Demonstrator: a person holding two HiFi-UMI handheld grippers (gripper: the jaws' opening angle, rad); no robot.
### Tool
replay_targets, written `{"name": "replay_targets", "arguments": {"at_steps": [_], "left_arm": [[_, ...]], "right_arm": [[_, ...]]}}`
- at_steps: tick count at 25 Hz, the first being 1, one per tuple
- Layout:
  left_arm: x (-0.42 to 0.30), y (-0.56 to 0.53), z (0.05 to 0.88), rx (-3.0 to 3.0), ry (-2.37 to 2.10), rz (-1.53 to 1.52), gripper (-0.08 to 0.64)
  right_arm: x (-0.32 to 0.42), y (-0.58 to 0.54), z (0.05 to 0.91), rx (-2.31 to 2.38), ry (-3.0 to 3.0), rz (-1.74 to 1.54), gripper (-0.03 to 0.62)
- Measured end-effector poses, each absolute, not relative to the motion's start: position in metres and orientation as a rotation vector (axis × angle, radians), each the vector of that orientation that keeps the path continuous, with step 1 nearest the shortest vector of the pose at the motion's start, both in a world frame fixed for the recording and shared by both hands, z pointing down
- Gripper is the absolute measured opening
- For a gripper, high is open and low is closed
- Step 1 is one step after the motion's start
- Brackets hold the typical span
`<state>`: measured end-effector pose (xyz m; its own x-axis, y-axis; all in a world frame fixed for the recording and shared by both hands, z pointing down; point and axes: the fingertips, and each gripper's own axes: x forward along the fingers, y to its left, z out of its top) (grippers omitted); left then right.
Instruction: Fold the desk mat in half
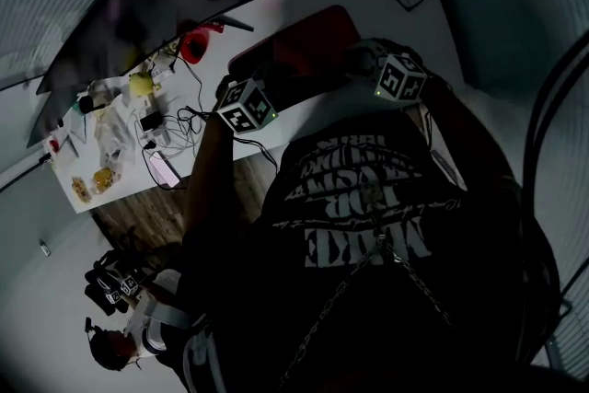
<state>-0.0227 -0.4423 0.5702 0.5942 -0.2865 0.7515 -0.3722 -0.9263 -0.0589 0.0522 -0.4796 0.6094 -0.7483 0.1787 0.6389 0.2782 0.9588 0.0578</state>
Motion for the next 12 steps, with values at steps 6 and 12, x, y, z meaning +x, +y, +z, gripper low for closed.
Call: {"name": "replay_targets", "arguments": {"at_steps": [6, 12], "left_arm": [[-0.050, -0.395, 0.525, 2.657, -0.679, 1.208, 0.021], [-0.087, -0.366, 0.468, 2.637, -0.892, 1.160, 0.021]], "right_arm": [[0.021, -0.489, 0.617, -0.627, -2.269, -0.436, 0.161], [-0.005, -0.519, 0.657, -0.770, -1.987, -0.655, 0.193]]}}
